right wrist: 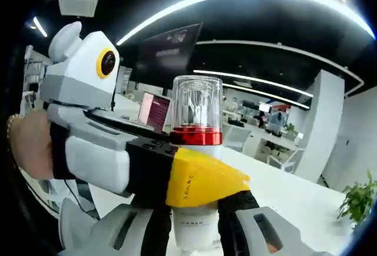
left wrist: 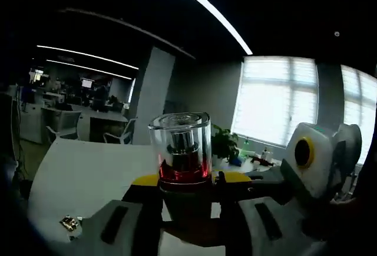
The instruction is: Arrange the skincare products in the storage area until every visible bottle or jar stands upright without overlapping.
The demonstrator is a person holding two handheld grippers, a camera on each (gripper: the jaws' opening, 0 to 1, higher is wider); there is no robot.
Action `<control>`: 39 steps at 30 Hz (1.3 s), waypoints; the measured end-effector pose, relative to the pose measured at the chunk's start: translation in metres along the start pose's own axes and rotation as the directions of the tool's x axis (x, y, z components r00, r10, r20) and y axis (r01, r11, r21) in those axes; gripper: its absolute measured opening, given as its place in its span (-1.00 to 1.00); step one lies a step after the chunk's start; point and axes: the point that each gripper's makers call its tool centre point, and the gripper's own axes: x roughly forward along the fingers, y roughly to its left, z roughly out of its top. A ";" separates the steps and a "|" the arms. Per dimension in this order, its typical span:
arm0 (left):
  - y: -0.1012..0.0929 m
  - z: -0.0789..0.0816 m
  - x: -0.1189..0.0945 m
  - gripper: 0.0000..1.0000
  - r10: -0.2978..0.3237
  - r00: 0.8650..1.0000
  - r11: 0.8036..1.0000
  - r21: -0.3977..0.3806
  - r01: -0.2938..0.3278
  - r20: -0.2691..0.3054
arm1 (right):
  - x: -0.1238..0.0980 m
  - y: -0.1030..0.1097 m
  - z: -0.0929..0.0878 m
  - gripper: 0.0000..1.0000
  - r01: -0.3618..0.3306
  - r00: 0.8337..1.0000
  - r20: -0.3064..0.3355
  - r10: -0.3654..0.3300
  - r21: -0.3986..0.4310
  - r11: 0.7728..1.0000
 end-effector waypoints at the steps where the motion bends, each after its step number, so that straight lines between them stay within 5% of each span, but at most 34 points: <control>1: -0.006 -0.001 0.000 -0.43 -0.026 1.000 0.999 -0.027 0.026 -0.008 | 0.000 0.000 -0.001 -0.60 0.001 1.000 -0.001 -0.001 0.000 1.000; 8: -0.006 -0.013 0.001 -0.47 -0.097 0.993 0.994 -0.058 0.093 -0.061 | 0.000 0.004 -0.012 -0.57 -0.017 1.000 -0.012 0.018 0.068 0.998; 13: -0.007 -0.021 -0.005 -0.48 -0.163 0.983 0.986 -0.063 0.157 -0.089 | 0.000 0.014 -0.018 -0.55 -0.075 0.997 -0.027 0.076 0.029 0.997; 21: -0.019 -0.024 -0.011 -0.48 -0.287 0.950 0.956 0.025 0.293 -0.124 | -0.007 0.024 -0.017 -0.48 -0.190 0.982 0.012 0.190 0.023 0.982; 24: -0.027 -0.024 -0.013 -0.48 -0.352 0.927 0.932 0.038 0.359 -0.134 | -0.011 0.026 -0.015 -0.44 -0.239 0.971 0.032 0.239 0.019 0.971; 29: -0.045 -0.020 -0.022 -0.48 -0.497 0.853 0.857 0.068 0.511 -0.158 | -0.022 0.030 -0.008 -0.40 -0.370 0.926 0.098 0.364 0.046 0.928; 34: -0.049 -0.012 -0.029 -0.48 -0.575 0.802 0.802 0.079 0.592 -0.165 | -0.036 0.035 0.004 -0.41 -0.421 0.900 0.155 0.407 0.073 0.904; 39: -0.061 -0.009 -0.036 -0.48 -0.659 0.730 0.734 0.059 0.677 -0.179 | -0.044 0.032 0.007 -0.39 -0.480 0.867 0.187 0.461 0.073 0.874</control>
